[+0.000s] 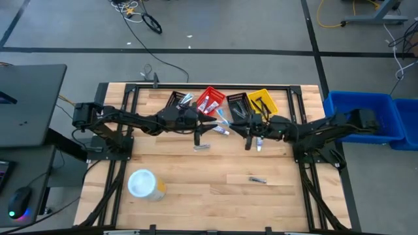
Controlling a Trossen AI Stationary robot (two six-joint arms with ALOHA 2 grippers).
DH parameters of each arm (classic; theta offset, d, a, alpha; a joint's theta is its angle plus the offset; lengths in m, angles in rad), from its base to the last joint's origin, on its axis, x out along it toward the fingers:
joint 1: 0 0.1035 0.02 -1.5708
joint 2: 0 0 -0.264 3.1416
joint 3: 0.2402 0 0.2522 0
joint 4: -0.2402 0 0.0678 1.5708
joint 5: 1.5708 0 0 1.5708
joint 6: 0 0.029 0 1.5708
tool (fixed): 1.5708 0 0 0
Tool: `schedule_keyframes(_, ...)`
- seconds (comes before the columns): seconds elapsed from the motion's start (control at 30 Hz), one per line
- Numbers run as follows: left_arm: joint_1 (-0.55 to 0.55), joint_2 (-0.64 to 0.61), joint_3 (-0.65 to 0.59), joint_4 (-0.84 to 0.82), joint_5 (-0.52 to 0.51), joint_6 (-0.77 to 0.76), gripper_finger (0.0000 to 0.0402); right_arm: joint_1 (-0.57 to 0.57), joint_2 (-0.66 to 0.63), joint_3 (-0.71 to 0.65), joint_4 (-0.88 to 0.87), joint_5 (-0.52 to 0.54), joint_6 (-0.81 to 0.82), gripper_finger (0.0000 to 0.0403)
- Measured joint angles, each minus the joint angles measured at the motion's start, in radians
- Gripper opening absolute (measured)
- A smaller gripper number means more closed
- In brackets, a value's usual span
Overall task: Pick & Place Travel size toiletries
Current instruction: Put the bottom blue toothbrush into the left black bin
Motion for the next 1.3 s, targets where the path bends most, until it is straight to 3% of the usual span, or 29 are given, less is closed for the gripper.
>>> schedule_keyframes(0.5, 0.000, 0.000, 0.000, 0.022, 0.082, 0.012, 0.0196, -0.006, 0.154, 0.138, 0.054, -0.099, -0.041, 0.0039)
schedule_keyframes(0.67, -0.003, 0.000, 0.000, 0.061, 0.091, 0.011, 0.0199, -0.006, 0.204, 0.196, 0.036, -0.131, -0.050, 0.0039)
schedule_keyframes(0.83, -0.002, 0.000, 0.000, 0.047, 0.091, 0.010, 0.0170, -0.006, 0.231, 0.228, 0.038, -0.131, -0.074, 0.0039)
schedule_keyframes(1.13, -0.002, 0.000, 0.000, 0.049, 0.095, 0.007, 0.0065, -0.006, 0.231, 0.231, 0.039, -0.132, -0.093, 0.0039)
schedule_keyframes(1.3, -0.002, 0.000, 0.000, 0.049, 0.092, -0.005, 0.0056, -0.006, 0.231, 0.231, 0.037, -0.132, -0.087, 0.0044)
